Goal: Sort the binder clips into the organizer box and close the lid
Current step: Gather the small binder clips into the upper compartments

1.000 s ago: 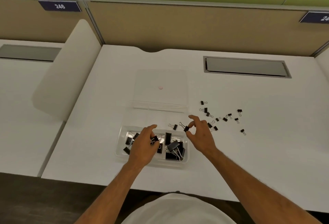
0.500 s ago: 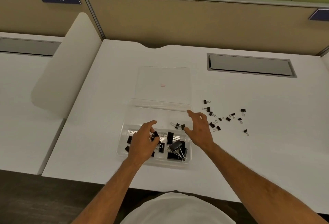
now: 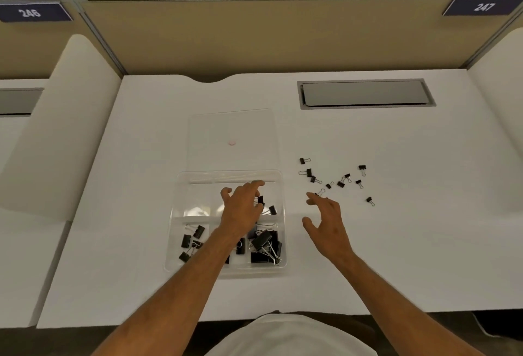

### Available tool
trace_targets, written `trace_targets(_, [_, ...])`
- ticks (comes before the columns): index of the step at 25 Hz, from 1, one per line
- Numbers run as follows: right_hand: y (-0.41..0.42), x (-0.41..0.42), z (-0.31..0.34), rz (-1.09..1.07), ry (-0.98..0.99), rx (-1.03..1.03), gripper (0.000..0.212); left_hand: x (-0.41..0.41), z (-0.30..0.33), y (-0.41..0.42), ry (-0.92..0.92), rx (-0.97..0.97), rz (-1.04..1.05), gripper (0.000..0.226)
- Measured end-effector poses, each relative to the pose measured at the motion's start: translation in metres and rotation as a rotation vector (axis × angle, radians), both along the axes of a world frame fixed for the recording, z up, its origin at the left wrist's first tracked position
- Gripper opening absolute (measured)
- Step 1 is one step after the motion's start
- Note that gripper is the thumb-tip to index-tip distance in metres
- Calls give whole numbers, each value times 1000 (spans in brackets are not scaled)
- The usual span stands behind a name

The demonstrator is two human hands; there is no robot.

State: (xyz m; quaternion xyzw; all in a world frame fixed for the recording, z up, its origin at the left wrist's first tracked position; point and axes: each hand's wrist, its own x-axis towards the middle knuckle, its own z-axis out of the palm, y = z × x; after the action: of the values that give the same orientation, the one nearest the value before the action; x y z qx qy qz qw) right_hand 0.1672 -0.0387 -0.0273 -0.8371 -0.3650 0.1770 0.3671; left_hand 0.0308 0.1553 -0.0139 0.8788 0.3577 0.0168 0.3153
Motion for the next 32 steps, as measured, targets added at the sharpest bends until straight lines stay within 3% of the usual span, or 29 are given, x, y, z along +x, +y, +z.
trace_targets(7, [-7, 14, -2, -22, 30, -14, 64, 19, -14, 8, 94, 7, -46, 60])
trace_targets(17, [-20, 11, -5, -26, 41, -28, 67, -40, 0, -22, -128, 15, 81, 60])
trace_targets(22, [-40, -4, -11, 11, 47, -56, 67, -57, -2, -51, -192, -81, 82, 56])
trace_targets(32, [-61, 18, -7, 160, 62, -41, 67, -47, 22, -89, -212, -86, 185, 56])
